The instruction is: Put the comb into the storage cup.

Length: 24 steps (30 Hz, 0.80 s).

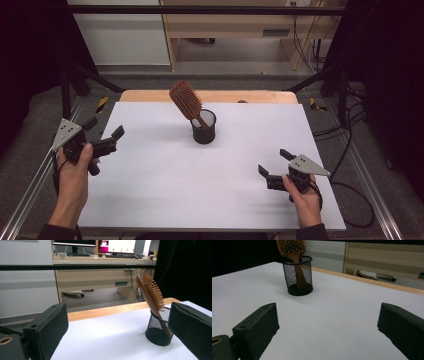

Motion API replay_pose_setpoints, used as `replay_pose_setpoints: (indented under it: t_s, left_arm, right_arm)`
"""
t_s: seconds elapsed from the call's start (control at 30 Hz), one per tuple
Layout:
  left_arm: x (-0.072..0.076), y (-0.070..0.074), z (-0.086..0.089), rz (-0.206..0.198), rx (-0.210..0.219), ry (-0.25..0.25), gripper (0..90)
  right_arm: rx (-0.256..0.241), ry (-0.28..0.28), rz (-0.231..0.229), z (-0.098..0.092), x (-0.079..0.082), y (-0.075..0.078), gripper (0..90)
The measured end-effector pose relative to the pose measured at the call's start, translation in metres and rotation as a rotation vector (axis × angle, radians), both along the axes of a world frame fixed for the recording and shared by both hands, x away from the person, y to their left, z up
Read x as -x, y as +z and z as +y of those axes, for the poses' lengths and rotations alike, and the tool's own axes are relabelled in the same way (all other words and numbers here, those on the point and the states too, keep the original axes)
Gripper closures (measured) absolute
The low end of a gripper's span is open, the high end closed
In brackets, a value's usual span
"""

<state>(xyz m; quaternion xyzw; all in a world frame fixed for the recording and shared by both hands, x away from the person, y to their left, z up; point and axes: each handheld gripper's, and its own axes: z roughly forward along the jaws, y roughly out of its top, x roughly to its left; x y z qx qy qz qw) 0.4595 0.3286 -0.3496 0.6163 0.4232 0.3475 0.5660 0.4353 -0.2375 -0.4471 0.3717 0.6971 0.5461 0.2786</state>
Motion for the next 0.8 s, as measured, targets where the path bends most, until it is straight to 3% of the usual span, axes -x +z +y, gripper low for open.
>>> replay_pose_setpoints:
  t_s: [0.5, 0.8]
  left_arm:
    - [0.021, -0.031, 0.003, -0.017, 0.034, -0.021, 3.3]
    - [0.033, -0.049, -0.004, -0.017, 0.02, -0.041, 3.3]
  right_arm:
    - [0.005, -0.005, -0.017, -0.006, 0.003, 0.0, 3.2]
    - [0.014, 0.003, -0.018, -0.008, 0.003, -0.002, 3.2]
